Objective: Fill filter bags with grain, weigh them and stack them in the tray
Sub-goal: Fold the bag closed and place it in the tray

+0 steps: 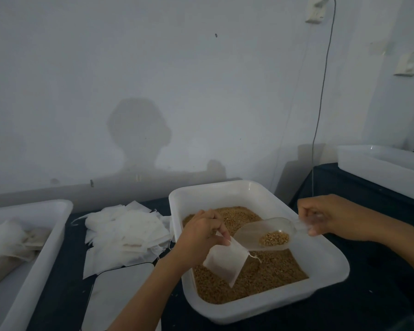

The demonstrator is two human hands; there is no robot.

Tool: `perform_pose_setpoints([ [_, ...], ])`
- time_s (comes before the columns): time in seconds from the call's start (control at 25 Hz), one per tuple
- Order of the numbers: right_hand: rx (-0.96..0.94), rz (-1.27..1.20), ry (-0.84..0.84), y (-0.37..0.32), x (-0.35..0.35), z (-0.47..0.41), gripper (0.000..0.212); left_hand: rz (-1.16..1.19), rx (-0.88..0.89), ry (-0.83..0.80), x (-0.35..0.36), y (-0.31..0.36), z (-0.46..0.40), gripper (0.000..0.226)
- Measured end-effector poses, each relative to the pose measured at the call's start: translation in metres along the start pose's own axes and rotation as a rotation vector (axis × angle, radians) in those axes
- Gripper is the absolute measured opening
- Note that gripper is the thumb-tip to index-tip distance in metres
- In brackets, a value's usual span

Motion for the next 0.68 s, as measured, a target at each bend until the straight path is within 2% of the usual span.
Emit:
perform_pose_setpoints([
  [0.16, 0.000, 0.282, 0.035, -0.021, -0.014, -0.006, 0.022, 0.026, 0.008, -0.035, 0.003, 0.001, 0.004, 0.005],
  [0.4, -0.027, 0.384, 0.053, -0.039, -0.028, -0.014, 0.021, 0.089, -0.055, -0.075, 0.007, -0.003, 0.007, 0.008],
  [0.52, -0.033, 0.315, 0.029, -0.035, -0.022, -0.017, 0.021, 0.177, -0.097, -0.083, 0.008, -0.007, 0.008, 0.021],
  [0.68, -0.019, 0.061, -0.066, -0.020, 0.000, -0.016, 0.020, 0.272, -0.128, -0.058, 0.003, -0.012, 0.013, 0.033],
])
Point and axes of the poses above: each hand's wrist, its own z-axis away from the middle knuckle, its own x-axis out of the palm, y = z × x, the point moved 9 cm from there along -z, towards the middle knuckle, and after that the axes turned 11 degrees about z, right-handed, at the moved point
